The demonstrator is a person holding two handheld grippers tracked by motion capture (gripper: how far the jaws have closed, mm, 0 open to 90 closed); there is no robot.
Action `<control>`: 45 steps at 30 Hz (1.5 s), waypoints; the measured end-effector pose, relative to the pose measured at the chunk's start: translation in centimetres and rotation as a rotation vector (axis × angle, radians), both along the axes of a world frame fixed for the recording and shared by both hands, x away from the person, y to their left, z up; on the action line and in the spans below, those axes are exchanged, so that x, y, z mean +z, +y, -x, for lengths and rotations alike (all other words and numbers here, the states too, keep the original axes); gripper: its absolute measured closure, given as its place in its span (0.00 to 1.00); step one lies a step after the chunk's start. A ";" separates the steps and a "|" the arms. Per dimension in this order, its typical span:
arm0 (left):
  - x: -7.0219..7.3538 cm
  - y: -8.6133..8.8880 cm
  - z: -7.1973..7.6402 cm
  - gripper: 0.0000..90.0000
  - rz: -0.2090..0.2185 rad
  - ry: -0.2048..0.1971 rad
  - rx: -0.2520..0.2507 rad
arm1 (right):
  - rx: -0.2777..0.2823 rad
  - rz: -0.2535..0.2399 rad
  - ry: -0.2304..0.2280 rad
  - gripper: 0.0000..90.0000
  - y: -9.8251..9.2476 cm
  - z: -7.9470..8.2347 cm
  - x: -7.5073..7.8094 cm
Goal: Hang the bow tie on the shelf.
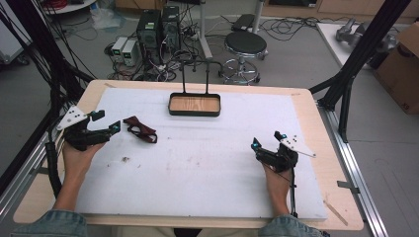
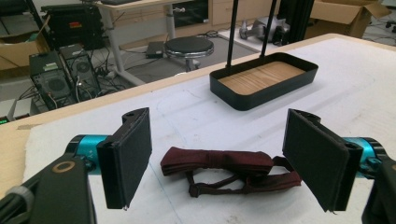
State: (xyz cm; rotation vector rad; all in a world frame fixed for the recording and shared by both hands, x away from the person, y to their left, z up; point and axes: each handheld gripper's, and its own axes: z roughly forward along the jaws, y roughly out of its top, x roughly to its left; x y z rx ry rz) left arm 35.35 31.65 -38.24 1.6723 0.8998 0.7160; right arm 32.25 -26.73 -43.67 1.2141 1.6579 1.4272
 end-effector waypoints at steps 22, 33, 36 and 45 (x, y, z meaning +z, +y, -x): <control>-1.6 -1.1 -2.4 0.30 -0.050 0.044 0.020 | 0.002 0.017 0.001 0.12 0.1 0.0 0.0; -3.8 -0.6 -5.4 0.37 -0.071 0.111 0.029 | 0.010 0.015 0.006 0.12 0.2 0.1 0.0; -4.5 -0.7 -6.4 0.39 -0.082 0.162 0.005 | 0.010 0.014 0.009 0.12 0.2 0.1 0.0; -5.9 -1.3 -8.4 0.42 -0.194 0.227 -0.053 | 0.007 0.011 0.012 0.12 0.0 0.1 -0.1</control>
